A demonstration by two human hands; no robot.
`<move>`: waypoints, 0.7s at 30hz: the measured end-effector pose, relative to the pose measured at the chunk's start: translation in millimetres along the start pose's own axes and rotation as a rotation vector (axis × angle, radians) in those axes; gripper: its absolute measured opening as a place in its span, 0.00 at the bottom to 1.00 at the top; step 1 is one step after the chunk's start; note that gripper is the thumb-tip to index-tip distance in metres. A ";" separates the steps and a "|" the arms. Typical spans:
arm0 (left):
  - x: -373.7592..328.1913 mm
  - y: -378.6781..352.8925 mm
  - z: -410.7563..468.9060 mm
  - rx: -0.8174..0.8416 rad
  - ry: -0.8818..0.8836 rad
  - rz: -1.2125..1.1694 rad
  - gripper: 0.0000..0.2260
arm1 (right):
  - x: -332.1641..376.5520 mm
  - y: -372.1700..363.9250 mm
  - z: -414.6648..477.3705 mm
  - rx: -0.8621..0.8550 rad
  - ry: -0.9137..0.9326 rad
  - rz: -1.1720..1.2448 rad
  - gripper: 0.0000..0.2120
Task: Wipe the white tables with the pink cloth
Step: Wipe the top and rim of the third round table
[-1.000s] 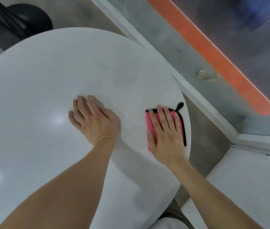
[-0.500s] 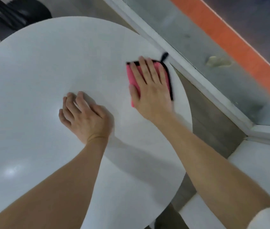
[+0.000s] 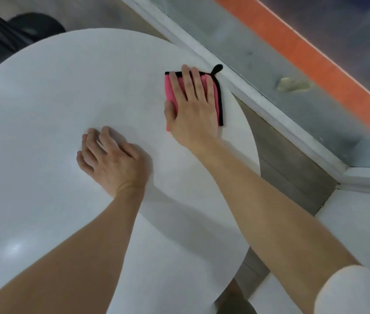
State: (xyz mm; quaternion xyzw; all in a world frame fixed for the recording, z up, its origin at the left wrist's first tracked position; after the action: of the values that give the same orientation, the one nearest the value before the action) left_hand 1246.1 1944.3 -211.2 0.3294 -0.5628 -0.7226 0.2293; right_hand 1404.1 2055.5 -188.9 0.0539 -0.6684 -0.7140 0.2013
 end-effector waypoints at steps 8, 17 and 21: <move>-1.8 3.8 0.5 0.049 -0.021 0.010 0.22 | -49.9 16.7 -95.5 0.052 0.015 -0.055 0.30; 1.9 27.2 5.0 0.209 -0.075 -0.008 0.24 | 134.2 20.5 -266.5 0.133 0.122 0.199 0.28; 32.4 49.9 30.1 0.445 -0.284 0.011 0.27 | 63.3 25.7 -239.4 0.207 0.529 0.102 0.29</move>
State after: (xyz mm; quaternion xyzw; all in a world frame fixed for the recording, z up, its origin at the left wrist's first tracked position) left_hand 1200.0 1928.5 -165.6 0.2638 -0.7364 -0.6186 0.0738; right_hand 1434.7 1808.8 -175.7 0.2248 -0.6639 -0.5921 0.3977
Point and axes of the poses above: each hand's wrist, its own z-axis towards the middle knuckle, its own y-axis out of the back of the hand, x = y × z, the point moved 1 cm from there along z, towards the middle knuckle, and after that the axes turned 8 degrees about y, right-handed, at the moved point
